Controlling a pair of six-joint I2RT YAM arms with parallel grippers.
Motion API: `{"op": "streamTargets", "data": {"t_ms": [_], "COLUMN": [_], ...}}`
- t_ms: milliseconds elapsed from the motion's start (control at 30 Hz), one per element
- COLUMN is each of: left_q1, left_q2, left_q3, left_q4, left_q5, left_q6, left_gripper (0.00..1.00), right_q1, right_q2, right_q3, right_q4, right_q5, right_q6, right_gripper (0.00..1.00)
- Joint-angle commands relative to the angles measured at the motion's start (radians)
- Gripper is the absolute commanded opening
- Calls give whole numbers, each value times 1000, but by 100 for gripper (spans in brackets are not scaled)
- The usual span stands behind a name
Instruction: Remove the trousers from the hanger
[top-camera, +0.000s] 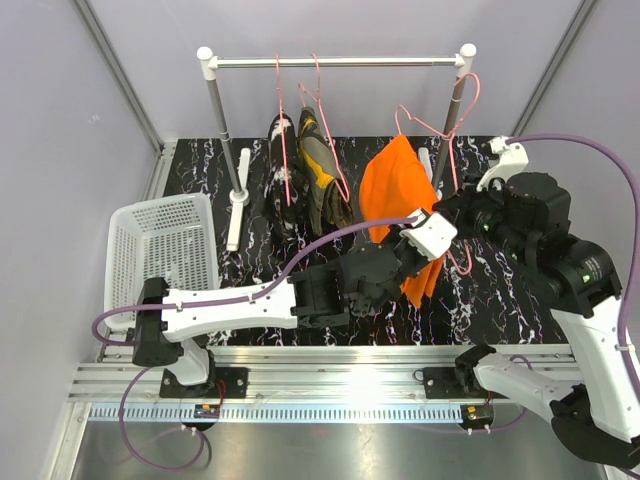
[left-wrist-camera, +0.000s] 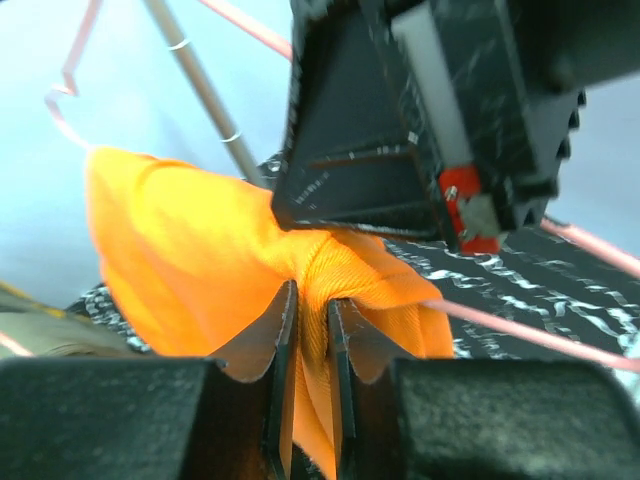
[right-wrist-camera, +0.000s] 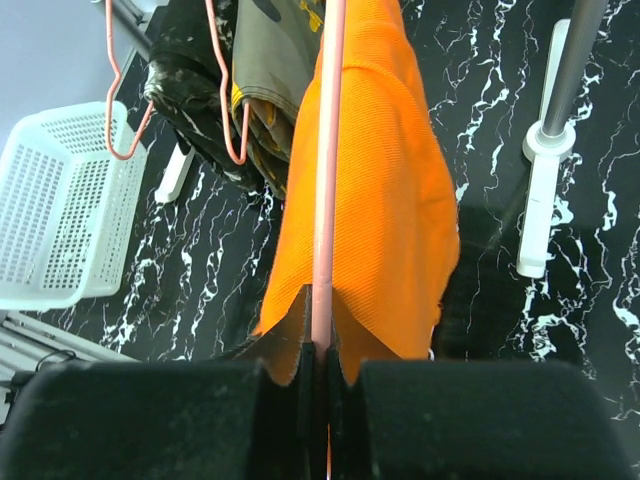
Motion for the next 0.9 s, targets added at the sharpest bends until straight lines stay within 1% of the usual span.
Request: {"op": "streamTargets", "data": {"t_ms": [0,167,267,500,633,833,867], "left_q1": [10,13,19,22,22,25,25], "left_q2": [-99,-85,-85,-71,-56,-39,-36], "left_q3": [92,174,194,291,351,473,518], "left_q4": [299,329,355,375,400,426,427], "left_q5": [-120,-151,-160,-146,-146,-134,-137], "left_q6": [80,155,186,257,329,419,433], "left_gripper": [0,0,0,0,0,0,0], "right_q1": [3,3,3,3,3,3,3], "right_q2": [-45,-59,-66,-74,-82,-100,-105], "right_q3": [-50,-137,-171,-228,-246,-312,-323], "right_q4": [88,86,83,83,80,77,77], "right_q5": [60,62,82,100,103,116,114], "right_q6": [0,11,13,25,30,36,42], "right_gripper": [0,0,0,0,0,0,0]}}
